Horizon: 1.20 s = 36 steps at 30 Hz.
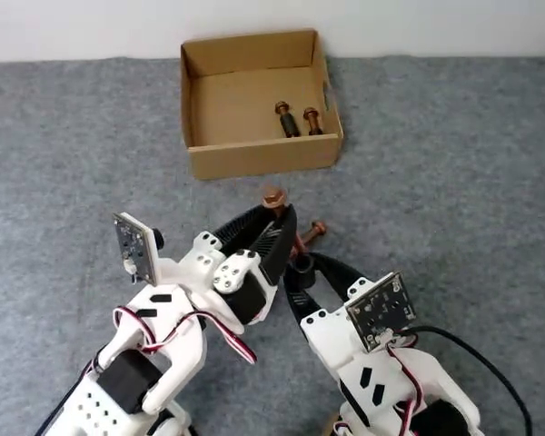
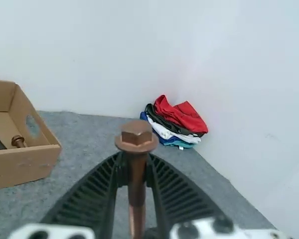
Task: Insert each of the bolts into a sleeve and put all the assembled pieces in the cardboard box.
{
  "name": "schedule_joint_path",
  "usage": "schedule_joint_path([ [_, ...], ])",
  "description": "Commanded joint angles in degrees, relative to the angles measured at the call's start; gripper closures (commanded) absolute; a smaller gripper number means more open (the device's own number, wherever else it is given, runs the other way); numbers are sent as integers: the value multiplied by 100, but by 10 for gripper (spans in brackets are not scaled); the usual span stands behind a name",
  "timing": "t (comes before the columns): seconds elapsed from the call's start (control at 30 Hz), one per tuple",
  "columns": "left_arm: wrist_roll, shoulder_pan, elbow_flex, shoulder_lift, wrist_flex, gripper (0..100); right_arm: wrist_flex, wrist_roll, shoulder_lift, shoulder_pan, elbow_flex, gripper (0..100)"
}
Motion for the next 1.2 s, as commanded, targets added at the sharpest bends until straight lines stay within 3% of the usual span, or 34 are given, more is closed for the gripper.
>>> schedule_joint_path([
  [0.0, 18, 53, -479, -62, -185, 995, -110, 79, 163, -31, 44, 991],
  [0.23, -53, 53, -1288, -62, 624, 995, -145, 176, 136, -31, 316, 991],
  [0.53, -185, 70, -1393, -35, 1407, 995, -163, 185, 110, -31, 281, 991],
  [1.17, -185, 158, -22, -70, 747, 995, -171, 545, 110, -31, 114, 991],
])
